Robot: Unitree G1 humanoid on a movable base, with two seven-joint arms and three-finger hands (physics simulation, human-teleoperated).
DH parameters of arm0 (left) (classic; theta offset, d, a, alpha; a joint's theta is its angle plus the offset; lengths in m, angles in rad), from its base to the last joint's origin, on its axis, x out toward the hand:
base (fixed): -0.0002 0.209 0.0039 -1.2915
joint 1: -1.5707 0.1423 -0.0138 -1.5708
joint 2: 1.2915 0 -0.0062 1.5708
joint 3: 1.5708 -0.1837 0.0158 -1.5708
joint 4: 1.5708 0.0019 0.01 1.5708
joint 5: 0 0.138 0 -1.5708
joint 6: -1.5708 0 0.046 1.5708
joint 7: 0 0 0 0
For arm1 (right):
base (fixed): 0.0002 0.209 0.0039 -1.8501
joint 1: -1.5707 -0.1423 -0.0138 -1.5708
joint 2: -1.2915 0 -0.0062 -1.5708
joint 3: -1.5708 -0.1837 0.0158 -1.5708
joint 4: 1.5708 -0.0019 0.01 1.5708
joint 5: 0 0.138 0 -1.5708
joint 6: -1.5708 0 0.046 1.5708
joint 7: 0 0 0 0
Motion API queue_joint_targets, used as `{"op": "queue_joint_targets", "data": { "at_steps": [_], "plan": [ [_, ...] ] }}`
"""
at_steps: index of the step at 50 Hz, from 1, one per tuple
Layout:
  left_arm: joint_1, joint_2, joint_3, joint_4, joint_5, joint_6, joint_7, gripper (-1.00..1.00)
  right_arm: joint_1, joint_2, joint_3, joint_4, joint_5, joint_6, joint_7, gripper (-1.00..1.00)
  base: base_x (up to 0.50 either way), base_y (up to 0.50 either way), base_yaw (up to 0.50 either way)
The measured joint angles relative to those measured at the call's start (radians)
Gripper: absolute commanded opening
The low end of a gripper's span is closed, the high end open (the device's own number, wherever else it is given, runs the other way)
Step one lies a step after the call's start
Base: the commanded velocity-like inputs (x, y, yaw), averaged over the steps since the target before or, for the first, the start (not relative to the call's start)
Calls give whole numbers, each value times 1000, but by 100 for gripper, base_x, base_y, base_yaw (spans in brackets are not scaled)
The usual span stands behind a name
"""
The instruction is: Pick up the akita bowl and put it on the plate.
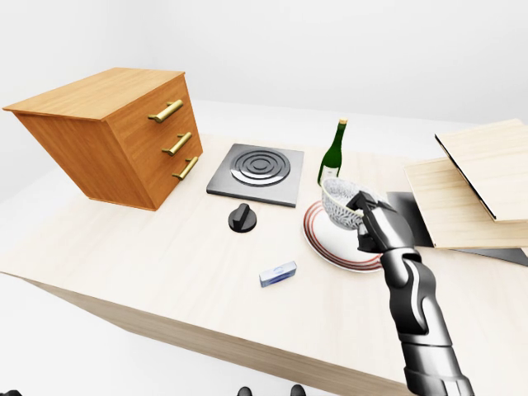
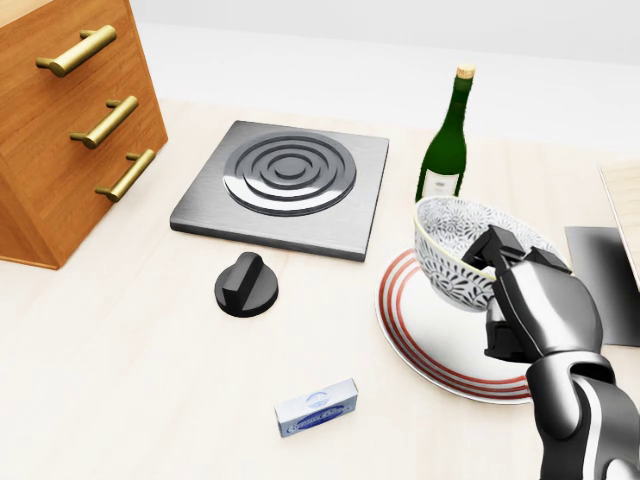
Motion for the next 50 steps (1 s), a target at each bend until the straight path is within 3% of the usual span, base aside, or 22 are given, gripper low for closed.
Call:
{"op": "queue_joint_targets", "data": {
  "at_steps": [50],
  "plan": [
    [28,-9,25,-18,-14,0,0,100,24,11,26,69,-54,0,-58,-100,0,0,0]
  ]
}}
